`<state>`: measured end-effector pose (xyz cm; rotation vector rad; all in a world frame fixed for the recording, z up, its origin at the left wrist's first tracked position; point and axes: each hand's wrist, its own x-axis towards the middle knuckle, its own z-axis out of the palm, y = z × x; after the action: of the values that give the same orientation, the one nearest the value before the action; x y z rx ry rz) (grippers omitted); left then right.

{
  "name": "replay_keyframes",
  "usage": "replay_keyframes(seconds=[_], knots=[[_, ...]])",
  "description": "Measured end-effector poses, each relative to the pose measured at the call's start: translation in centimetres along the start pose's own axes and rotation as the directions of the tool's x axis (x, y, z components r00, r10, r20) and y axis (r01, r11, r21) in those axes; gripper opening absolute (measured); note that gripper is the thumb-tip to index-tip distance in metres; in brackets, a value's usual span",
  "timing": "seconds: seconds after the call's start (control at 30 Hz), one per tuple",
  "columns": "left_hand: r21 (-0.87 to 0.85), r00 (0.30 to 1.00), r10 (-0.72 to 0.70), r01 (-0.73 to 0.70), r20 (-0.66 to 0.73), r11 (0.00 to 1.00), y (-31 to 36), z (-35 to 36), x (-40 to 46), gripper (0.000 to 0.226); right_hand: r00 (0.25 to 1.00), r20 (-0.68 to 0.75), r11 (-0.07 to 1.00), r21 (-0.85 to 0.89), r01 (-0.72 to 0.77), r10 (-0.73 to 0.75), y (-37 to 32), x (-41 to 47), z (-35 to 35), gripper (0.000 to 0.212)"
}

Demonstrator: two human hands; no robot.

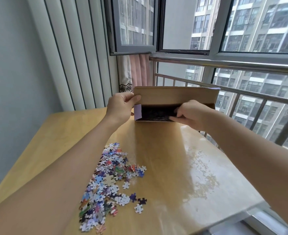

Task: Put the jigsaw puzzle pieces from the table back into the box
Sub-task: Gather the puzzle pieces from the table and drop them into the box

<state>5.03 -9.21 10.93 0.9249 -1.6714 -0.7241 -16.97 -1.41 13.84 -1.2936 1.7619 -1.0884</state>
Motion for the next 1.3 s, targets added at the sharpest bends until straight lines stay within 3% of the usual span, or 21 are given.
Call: replay_keyframes(seconds=[0.1,0.17,0.27,0.33,0.4,0.47,0.53,0.6,0.7,0.83,0.93,1.07,1.2,1.3], knots=[[0.010,1.000,0.005,-0.005,-0.011,1.000,-0.3,-0.1,-0.3,0.017,0.979,0.107,0.910,-0.363,0.200,-0.173,1.3,-0.1,-0.6,0.031],[0.023,1.000,-0.003,0.003,-0.025,1.000,-0.9,0.0,-0.4,0.015,0.925,0.217,0.695,-0.611,0.378,-0.312,2.2,-0.2,-0.9,0.044],[0.055,0.998,0.010,-0.007,-0.060,0.998,-1.7,0.1,-0.9,0.018,0.843,0.168,0.437,-0.794,0.423,-0.511,3.8,-0.2,-0.6,0.014],[0.049,0.995,0.024,-0.019,-0.100,0.999,-1.8,0.5,-1.7,0.016,0.758,0.119,0.317,-0.859,0.403,-0.641,4.8,-0.2,0.1,0.012],[0.034,0.984,0.020,-0.014,-0.178,0.999,-1.6,0.6,-2.1,0.017,0.657,0.084,0.284,-0.855,0.433,-0.749,5.6,-0.1,0.7,0.013],[0.028,0.976,0.028,-0.022,-0.215,0.999,-1.2,0.5,-1.9,0.012,0.628,0.044,0.320,-0.832,0.454,-0.777,5.6,-0.1,1.0,0.014],[0.031,0.979,0.020,-0.014,-0.203,0.999,-0.7,0.1,-1.4,0.009,0.608,0.049,0.320,-0.816,0.482,-0.793,5.0,0.2,1.4,0.013],[0.042,0.983,0.014,-0.006,-0.183,0.999,-0.3,-0.6,-0.8,0.011,0.519,0.010,0.315,-0.785,0.534,-0.855,4.2,1.0,1.5,0.013],[0.050,0.985,0.006,0.003,-0.172,0.999,0.3,-1.3,0.2,0.020,0.445,-0.001,0.291,-0.759,0.583,-0.895,3.3,2.0,1.7,0.011],[0.088,0.988,-0.057,0.070,-0.144,0.994,0.4,-1.3,0.6,0.032,0.460,0.039,0.275,-0.756,0.594,-0.887,3.8,2.8,2.0,0.013],[0.115,0.990,-0.084,0.097,-0.109,0.989,-1.2,-1.1,0.2,0.037,0.524,0.074,0.300,-0.748,0.592,-0.848,5.6,3.6,2.5,0.007],[0.086,0.977,-0.196,0.203,-0.080,0.975,-4.1,-0.4,-0.4,0.043,0.651,0.090,0.369,-0.762,0.533,-0.754,8.6,4.8,3.7,0.009],[0.217,0.966,-0.258,0.246,0.029,0.945,-6.9,1.6,-2.9,0.034,0.829,0.082,0.476,-0.786,0.395,-0.553,12.1,4.3,5.0,0.012],[0.307,0.953,-0.282,0.237,0.108,0.922,-8.2,2.3,-4.6,0.025,0.885,0.096,0.554,-0.747,0.367,-0.457,13.1,3.0,5.9,0.015]])
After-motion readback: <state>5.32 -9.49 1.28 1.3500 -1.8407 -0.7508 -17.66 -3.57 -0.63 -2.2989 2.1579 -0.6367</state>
